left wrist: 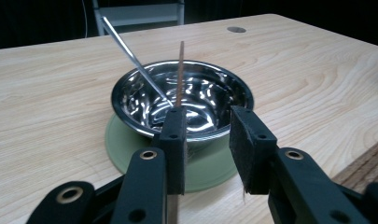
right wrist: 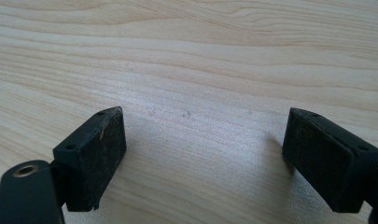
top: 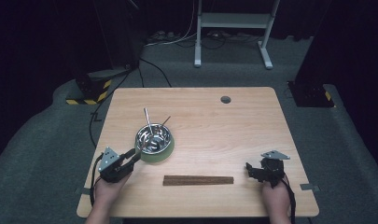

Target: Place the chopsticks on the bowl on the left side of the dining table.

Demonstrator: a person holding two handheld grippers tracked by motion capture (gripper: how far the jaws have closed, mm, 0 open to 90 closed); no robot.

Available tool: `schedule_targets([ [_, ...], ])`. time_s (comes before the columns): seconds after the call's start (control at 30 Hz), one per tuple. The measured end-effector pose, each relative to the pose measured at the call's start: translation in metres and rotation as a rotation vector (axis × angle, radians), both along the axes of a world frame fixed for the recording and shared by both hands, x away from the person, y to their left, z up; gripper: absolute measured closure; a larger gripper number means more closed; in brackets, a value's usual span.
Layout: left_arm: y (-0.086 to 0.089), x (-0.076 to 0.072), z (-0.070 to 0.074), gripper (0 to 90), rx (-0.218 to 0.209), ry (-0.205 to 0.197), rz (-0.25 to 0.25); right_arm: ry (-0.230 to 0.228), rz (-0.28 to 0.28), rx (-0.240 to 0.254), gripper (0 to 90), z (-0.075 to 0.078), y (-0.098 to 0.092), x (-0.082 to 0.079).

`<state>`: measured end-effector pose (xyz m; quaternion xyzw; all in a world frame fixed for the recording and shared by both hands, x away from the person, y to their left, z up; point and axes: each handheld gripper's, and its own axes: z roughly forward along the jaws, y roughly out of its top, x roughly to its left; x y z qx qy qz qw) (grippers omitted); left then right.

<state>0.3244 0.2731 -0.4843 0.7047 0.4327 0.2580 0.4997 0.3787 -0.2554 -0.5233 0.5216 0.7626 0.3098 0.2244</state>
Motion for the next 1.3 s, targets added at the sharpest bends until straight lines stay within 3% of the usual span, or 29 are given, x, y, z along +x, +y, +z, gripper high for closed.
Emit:
schedule_targets([
  [0.23,-0.013,-0.007,0.007,68.5,-0.024,-0.022,-0.025,0.000,-0.001,0.000,13.3,0.000,0.000,0.000],
  [0.3,-0.024,-0.009,0.009,68.0,-0.040,-0.024,-0.047,0.000,-0.001,0.000,13.3,0.000,0.000,0.000],
  [0.33,-0.024,-0.010,0.010,67.7,0.017,-0.021,-0.076,0.001,-0.002,0.001,13.3,0.000,0.000,0.000],
  [0.43,-0.041,-0.013,0.008,66.9,0.060,-0.015,-0.132,0.001,-0.002,0.001,13.3,0.000,0.000,0.000],
  [0.5,-0.053,-0.014,0.003,66.8,0.061,0.002,-0.158,0.001,-0.002,0.001,13.3,0.000,0.000,0.000],
  [0.57,-0.062,-0.012,-0.003,65.6,0.099,0.015,-0.186,0.001,-0.002,0.001,13.3,0.000,0.000,0.000],
  [0.6,-0.066,-0.011,-0.006,65.4,0.101,0.039,-0.192,0.000,-0.001,0.000,13.3,0.000,0.000,0.000],
  [0.83,-0.085,-0.004,-0.024,63.7,0.174,0.110,-0.243,0.001,-0.002,0.001,13.3,0.000,0.000,0.000],
  [0.97,-0.086,0.002,-0.030,62.3,0.167,0.152,-0.259,0.001,-0.002,0.001,13.3,0.000,0.000,0.000],
  [1.03,-0.087,0.005,-0.035,62.0,0.186,0.182,-0.257,0.001,-0.002,0.001,13.3,0.000,0.000,0.000],
  [1.3,-0.092,0.006,-0.040,61.5,0.193,0.206,-0.264,0.001,-0.002,0.002,13.3,0.000,0.000,0.000],
])
